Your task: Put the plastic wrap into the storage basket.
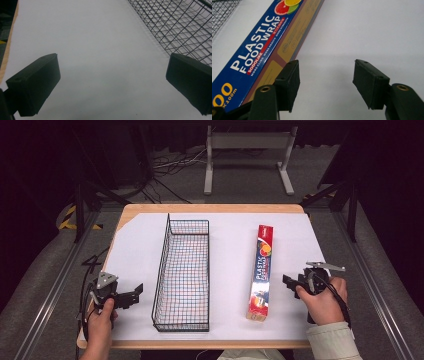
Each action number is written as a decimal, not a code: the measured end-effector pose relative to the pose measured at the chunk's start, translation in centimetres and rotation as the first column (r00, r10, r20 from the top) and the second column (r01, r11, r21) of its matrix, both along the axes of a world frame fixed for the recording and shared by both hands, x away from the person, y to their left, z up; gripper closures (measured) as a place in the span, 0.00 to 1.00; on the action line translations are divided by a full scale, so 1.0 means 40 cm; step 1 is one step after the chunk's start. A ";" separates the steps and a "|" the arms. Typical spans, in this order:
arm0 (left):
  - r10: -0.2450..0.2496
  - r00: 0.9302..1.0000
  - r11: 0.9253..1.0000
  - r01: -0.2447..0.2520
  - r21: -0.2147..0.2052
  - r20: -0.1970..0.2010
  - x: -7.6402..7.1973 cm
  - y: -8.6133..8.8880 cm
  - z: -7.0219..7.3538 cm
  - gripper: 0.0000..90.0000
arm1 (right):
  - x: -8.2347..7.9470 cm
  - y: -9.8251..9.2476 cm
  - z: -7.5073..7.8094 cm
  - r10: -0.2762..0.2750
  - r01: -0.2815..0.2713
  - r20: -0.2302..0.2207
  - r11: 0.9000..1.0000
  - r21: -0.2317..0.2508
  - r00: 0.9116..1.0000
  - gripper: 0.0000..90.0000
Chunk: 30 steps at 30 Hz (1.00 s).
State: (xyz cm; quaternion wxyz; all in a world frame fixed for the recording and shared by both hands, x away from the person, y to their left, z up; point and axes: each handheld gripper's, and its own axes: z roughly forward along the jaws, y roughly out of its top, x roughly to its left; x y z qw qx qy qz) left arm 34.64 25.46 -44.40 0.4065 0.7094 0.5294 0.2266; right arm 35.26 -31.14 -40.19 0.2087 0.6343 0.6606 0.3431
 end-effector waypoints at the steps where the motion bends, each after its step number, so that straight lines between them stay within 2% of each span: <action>1: 0.001 1.000 1.000 -0.001 -0.014 0.009 0.001 -0.001 -0.001 0.00 | 0.000 -0.003 0.002 0.005 -0.005 0.000 1.000 -0.001 1.000 0.47; 2: 0.001 1.000 1.000 -0.001 -0.014 0.009 0.001 -0.001 -0.001 0.00 | 0.000 -0.003 0.002 0.005 -0.005 0.000 1.000 -0.001 1.000 0.47; 4: -0.005 1.000 1.000 0.005 -0.014 0.008 0.004 -0.004 -0.001 0.00 | 0.000 -0.008 0.006 0.014 -0.014 -0.035 1.000 -0.004 0.999 0.47; 5: -0.001 1.000 1.000 0.001 0.013 0.014 0.004 -0.010 -0.001 0.00 | 0.001 -0.007 0.006 0.017 -0.016 -0.017 1.000 0.018 1.000 0.44; 7: -0.001 1.000 1.000 0.001 0.017 0.015 0.003 -0.011 -0.001 0.00 | 0.003 -0.005 0.007 0.029 -0.028 -0.010 0.999 0.022 1.000 0.42; 9: 0.000 1.000 1.000 0.000 0.022 0.013 0.003 -0.009 -0.002 0.00 | 0.007 0.004 0.010 0.034 -0.035 0.021 0.999 0.021 0.999 0.38; 11: 0.015 1.000 1.000 -0.016 0.014 0.010 0.002 -0.004 -0.003 0.00 | 0.009 0.020 0.022 0.009 -0.009 0.008 0.999 0.048 1.000 0.33; 14: 0.035 0.999 0.999 -0.035 0.023 0.013 0.001 0.001 -0.004 0.00 | 0.020 0.043 0.044 0.002 -0.003 0.028 0.999 0.046 1.000 0.34; 18: 0.037 0.999 0.999 -0.037 0.017 0.011 0.001 0.002 -0.002 0.00 | 0.036 0.080 0.085 -0.006 0.004 0.033 0.999 0.048 0.999 0.32; 20: 0.038 0.999 0.999 -0.038 0.028 0.011 0.002 0.000 -0.003 0.00 | 0.040 0.091 0.093 0.000 -0.002 0.041 0.999 0.047 0.999 0.31; 21: 0.042 0.999 0.998 -0.042 0.035 0.012 0.005 -0.002 -0.004 0.00 | 0.050 0.116 0.105 0.018 -0.019 0.028 0.999 0.044 0.999 0.29; 23: 0.045 0.999 0.998 -0.045 0.039 0.011 0.006 -0.003 -0.005 0.00 | 0.060 0.136 0.110 0.031 -0.031 0.002 0.998 0.045 1.000 0.28; 28: 0.047 0.999 0.998 -0.048 0.042 0.015 0.008 -0.005 -0.006 0.00 | 0.081 0.167 0.112 0.036 -0.034 -0.024 0.998 0.053 0.999 0.27; 30: 0.047 0.999 0.998 -0.047 0.041 0.013 0.009 -0.004 -0.005 0.00 | 0.097 0.183 0.113 0.023 -0.020 -0.050 0.998 0.057 0.998 0.26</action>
